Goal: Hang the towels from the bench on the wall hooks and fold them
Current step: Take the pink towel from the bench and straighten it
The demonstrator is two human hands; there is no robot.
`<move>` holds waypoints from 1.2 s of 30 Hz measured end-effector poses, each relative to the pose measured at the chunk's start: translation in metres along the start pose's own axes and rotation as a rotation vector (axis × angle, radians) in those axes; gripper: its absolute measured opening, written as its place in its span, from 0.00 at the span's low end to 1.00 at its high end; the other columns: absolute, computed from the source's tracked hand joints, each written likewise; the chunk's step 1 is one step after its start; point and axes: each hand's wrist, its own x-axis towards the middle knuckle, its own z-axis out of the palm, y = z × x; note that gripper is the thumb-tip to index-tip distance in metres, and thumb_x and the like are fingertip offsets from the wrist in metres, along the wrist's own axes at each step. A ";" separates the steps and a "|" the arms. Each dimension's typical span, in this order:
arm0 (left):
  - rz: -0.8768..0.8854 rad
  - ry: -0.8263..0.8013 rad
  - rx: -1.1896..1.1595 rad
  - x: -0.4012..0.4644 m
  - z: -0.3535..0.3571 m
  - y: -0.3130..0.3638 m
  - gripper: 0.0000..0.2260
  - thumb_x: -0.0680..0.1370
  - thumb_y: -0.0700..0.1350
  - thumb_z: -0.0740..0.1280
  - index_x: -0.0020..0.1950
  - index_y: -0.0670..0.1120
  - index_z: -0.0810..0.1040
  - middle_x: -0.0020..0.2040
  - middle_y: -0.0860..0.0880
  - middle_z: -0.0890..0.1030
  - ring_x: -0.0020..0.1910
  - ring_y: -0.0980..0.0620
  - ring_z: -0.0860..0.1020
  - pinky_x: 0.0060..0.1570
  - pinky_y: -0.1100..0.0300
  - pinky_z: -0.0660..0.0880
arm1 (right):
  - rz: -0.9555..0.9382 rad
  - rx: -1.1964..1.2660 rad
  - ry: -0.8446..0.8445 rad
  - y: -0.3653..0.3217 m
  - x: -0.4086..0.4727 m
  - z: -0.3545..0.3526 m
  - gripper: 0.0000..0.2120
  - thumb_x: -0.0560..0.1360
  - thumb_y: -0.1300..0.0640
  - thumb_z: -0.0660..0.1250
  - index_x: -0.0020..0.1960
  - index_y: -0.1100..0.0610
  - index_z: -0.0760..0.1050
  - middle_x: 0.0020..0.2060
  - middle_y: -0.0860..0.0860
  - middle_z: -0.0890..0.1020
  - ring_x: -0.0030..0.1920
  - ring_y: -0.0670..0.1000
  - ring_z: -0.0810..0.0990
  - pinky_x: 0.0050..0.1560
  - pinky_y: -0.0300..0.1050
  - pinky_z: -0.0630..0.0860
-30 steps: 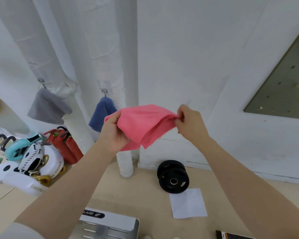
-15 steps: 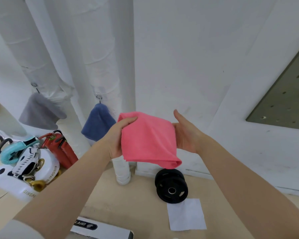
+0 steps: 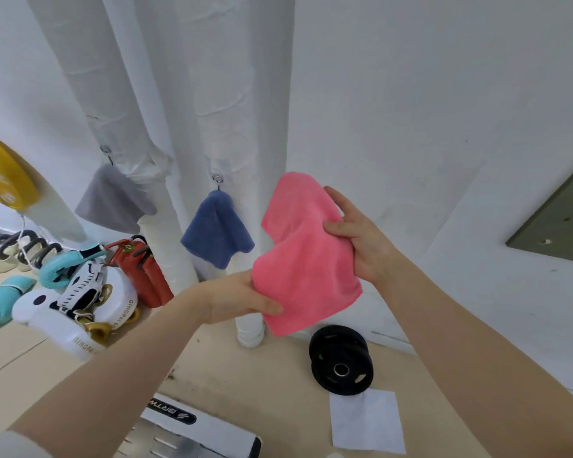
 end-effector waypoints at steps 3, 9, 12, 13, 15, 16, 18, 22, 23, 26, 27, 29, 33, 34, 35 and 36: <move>0.156 0.100 -0.225 -0.003 -0.004 0.000 0.35 0.54 0.52 0.82 0.58 0.51 0.74 0.48 0.54 0.84 0.48 0.57 0.82 0.46 0.63 0.79 | -0.001 -0.004 -0.066 0.002 -0.001 0.011 0.30 0.66 0.66 0.67 0.66 0.48 0.69 0.54 0.55 0.80 0.49 0.54 0.80 0.57 0.48 0.76; 0.319 0.554 -0.186 -0.005 -0.003 0.004 0.06 0.78 0.48 0.62 0.52 0.54 0.77 0.47 0.56 0.82 0.49 0.54 0.79 0.46 0.61 0.75 | 0.146 -0.265 0.095 -0.003 -0.004 0.022 0.20 0.74 0.59 0.68 0.65 0.55 0.69 0.49 0.52 0.79 0.44 0.48 0.79 0.46 0.41 0.78; 0.398 0.650 -0.089 -0.013 -0.010 0.005 0.07 0.79 0.43 0.62 0.52 0.54 0.76 0.46 0.58 0.80 0.45 0.60 0.77 0.43 0.68 0.72 | -0.025 -0.295 0.067 0.002 -0.007 0.028 0.15 0.74 0.65 0.66 0.59 0.53 0.74 0.43 0.53 0.79 0.41 0.48 0.78 0.47 0.40 0.76; 0.421 0.644 -0.109 -0.016 -0.014 0.008 0.08 0.78 0.42 0.62 0.54 0.52 0.76 0.47 0.58 0.80 0.45 0.60 0.78 0.43 0.68 0.73 | -0.105 -0.291 0.065 0.002 -0.007 0.031 0.14 0.74 0.67 0.65 0.56 0.53 0.75 0.42 0.53 0.80 0.42 0.47 0.79 0.48 0.38 0.76; 0.443 0.584 -0.194 -0.023 -0.024 0.016 0.09 0.77 0.40 0.63 0.56 0.49 0.77 0.48 0.54 0.81 0.47 0.57 0.79 0.46 0.64 0.75 | -0.212 -0.294 0.075 -0.003 -0.010 0.041 0.14 0.72 0.68 0.66 0.53 0.53 0.76 0.42 0.49 0.81 0.42 0.42 0.79 0.47 0.33 0.75; 0.452 0.560 -0.211 -0.028 -0.029 0.021 0.09 0.77 0.41 0.63 0.55 0.49 0.77 0.49 0.53 0.81 0.48 0.55 0.79 0.47 0.61 0.76 | -0.252 -0.293 0.080 -0.005 -0.011 0.046 0.13 0.70 0.66 0.68 0.51 0.53 0.77 0.42 0.46 0.81 0.42 0.39 0.79 0.47 0.31 0.74; 0.485 0.580 -0.145 -0.036 -0.038 0.030 0.07 0.78 0.42 0.63 0.51 0.51 0.78 0.49 0.53 0.81 0.48 0.55 0.79 0.48 0.59 0.76 | -0.315 -0.300 0.079 -0.010 -0.012 0.054 0.11 0.67 0.62 0.68 0.49 0.52 0.79 0.42 0.43 0.82 0.46 0.37 0.78 0.49 0.29 0.72; 0.657 0.720 0.131 -0.050 -0.048 0.045 0.06 0.77 0.43 0.64 0.45 0.54 0.77 0.55 0.58 0.70 0.51 0.62 0.72 0.53 0.63 0.72 | -0.391 -0.259 0.112 -0.016 -0.013 0.071 0.09 0.67 0.60 0.66 0.44 0.49 0.82 0.43 0.44 0.84 0.56 0.40 0.76 0.57 0.35 0.69; 0.676 0.714 0.149 -0.054 -0.052 0.049 0.06 0.77 0.44 0.64 0.45 0.55 0.77 0.59 0.60 0.67 0.53 0.63 0.71 0.55 0.66 0.71 | -0.411 -0.221 0.113 -0.017 -0.014 0.076 0.09 0.68 0.59 0.65 0.44 0.51 0.81 0.42 0.44 0.83 0.51 0.43 0.78 0.52 0.37 0.71; 0.614 0.549 0.021 -0.066 -0.067 0.064 0.04 0.76 0.50 0.66 0.48 0.58 0.78 0.58 0.60 0.78 0.54 0.61 0.76 0.59 0.61 0.71 | -0.458 -0.124 0.060 -0.024 -0.017 0.090 0.09 0.71 0.58 0.65 0.51 0.53 0.77 0.41 0.44 0.81 0.43 0.45 0.77 0.44 0.37 0.72; 0.603 0.488 -0.027 -0.070 -0.070 0.068 0.05 0.76 0.49 0.65 0.49 0.56 0.79 0.51 0.59 0.82 0.51 0.60 0.79 0.58 0.59 0.73 | -0.467 -0.100 0.026 -0.027 -0.017 0.094 0.11 0.72 0.57 0.66 0.54 0.53 0.76 0.43 0.45 0.81 0.44 0.45 0.77 0.45 0.39 0.73; 0.601 0.390 -0.098 -0.075 -0.071 0.074 0.07 0.79 0.45 0.60 0.52 0.52 0.78 0.46 0.58 0.84 0.47 0.60 0.81 0.51 0.61 0.77 | -0.472 -0.072 -0.020 -0.035 -0.019 0.101 0.16 0.73 0.56 0.65 0.60 0.51 0.72 0.47 0.46 0.80 0.47 0.46 0.78 0.48 0.41 0.76; 0.570 0.275 -0.242 -0.083 -0.070 0.078 0.11 0.78 0.45 0.60 0.59 0.53 0.74 0.52 0.53 0.81 0.47 0.56 0.80 0.45 0.62 0.79 | -0.427 -0.131 0.007 -0.040 -0.020 0.114 0.26 0.70 0.58 0.63 0.67 0.47 0.64 0.57 0.50 0.75 0.50 0.46 0.80 0.48 0.38 0.78; 0.571 0.252 -0.260 -0.085 -0.071 0.077 0.13 0.77 0.45 0.61 0.61 0.54 0.72 0.53 0.53 0.80 0.47 0.56 0.81 0.43 0.62 0.79 | -0.413 -0.150 0.014 -0.038 -0.019 0.116 0.29 0.69 0.59 0.64 0.68 0.46 0.63 0.60 0.51 0.73 0.52 0.48 0.79 0.49 0.38 0.77; 0.571 0.237 -0.273 -0.087 -0.074 0.076 0.16 0.76 0.45 0.63 0.63 0.57 0.71 0.54 0.55 0.80 0.47 0.57 0.81 0.43 0.62 0.79 | -0.404 -0.176 0.022 -0.035 -0.019 0.118 0.31 0.68 0.60 0.64 0.69 0.46 0.62 0.61 0.51 0.71 0.55 0.49 0.77 0.51 0.38 0.77; 0.571 0.228 -0.272 -0.089 -0.076 0.074 0.20 0.75 0.44 0.64 0.65 0.59 0.69 0.54 0.56 0.80 0.47 0.58 0.81 0.42 0.62 0.79 | -0.403 -0.219 0.033 -0.032 -0.020 0.120 0.33 0.67 0.62 0.65 0.70 0.46 0.61 0.62 0.49 0.70 0.57 0.48 0.76 0.53 0.38 0.76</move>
